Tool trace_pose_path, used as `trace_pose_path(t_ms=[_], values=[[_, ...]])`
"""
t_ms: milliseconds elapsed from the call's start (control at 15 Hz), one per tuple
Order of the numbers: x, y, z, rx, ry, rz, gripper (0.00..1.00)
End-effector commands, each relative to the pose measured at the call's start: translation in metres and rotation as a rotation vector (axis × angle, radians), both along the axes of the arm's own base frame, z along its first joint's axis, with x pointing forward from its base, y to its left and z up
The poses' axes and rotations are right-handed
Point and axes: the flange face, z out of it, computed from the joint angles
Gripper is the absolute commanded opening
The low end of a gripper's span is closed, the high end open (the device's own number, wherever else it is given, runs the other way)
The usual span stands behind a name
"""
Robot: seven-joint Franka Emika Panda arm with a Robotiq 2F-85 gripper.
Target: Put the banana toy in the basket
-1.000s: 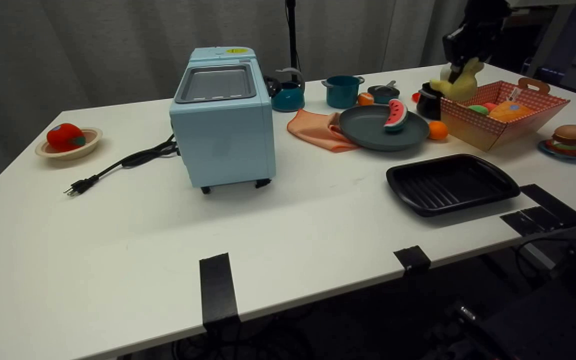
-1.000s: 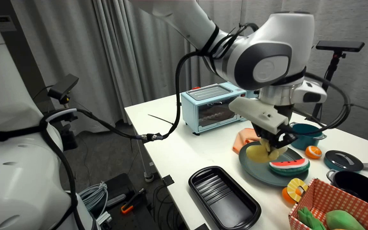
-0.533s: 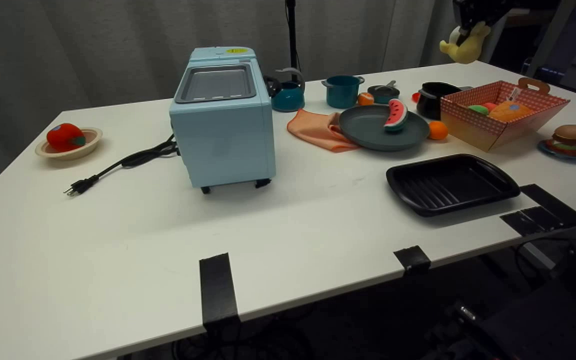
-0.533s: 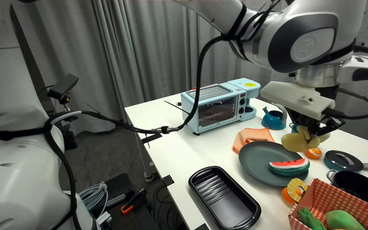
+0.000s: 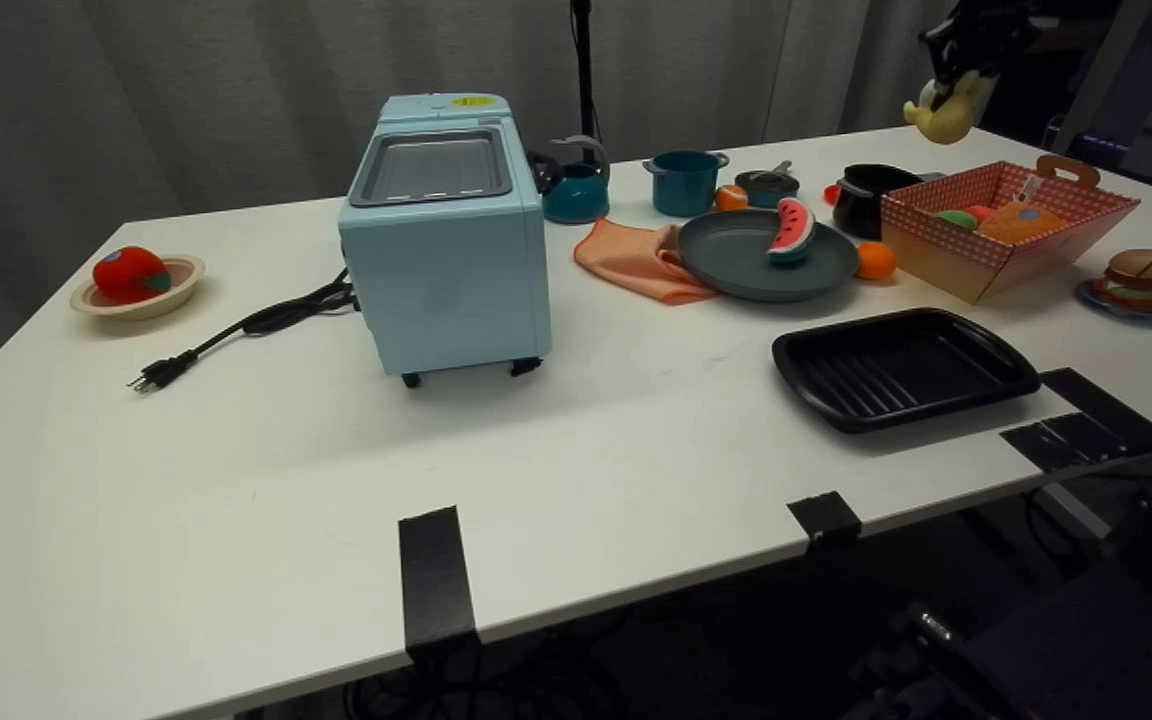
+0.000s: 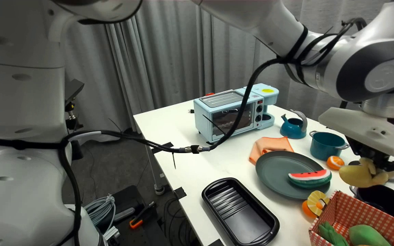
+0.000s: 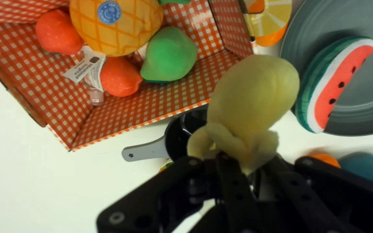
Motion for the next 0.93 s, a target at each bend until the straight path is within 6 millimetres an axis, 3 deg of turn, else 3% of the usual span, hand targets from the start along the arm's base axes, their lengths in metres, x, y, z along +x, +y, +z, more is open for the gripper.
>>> trace_pose_path(t_ms=[0,267,333,400,533,867], values=[[0.015,-0.029,-0.013,-0.007,0.032,-0.051,0.03],[0.015,-0.044,-0.027,-0.008,0.066,-0.078,0.03],[0.015,-0.045,-0.030,-0.001,0.079,-0.082,0.13],[0.016,-0.047,-0.030,0.004,0.087,-0.085,0.36],[0.016,-0.048,-0.031,0.012,0.103,-0.087,0.40],[0.018,-0.050,-0.025,0.026,0.124,-0.086,0.78]])
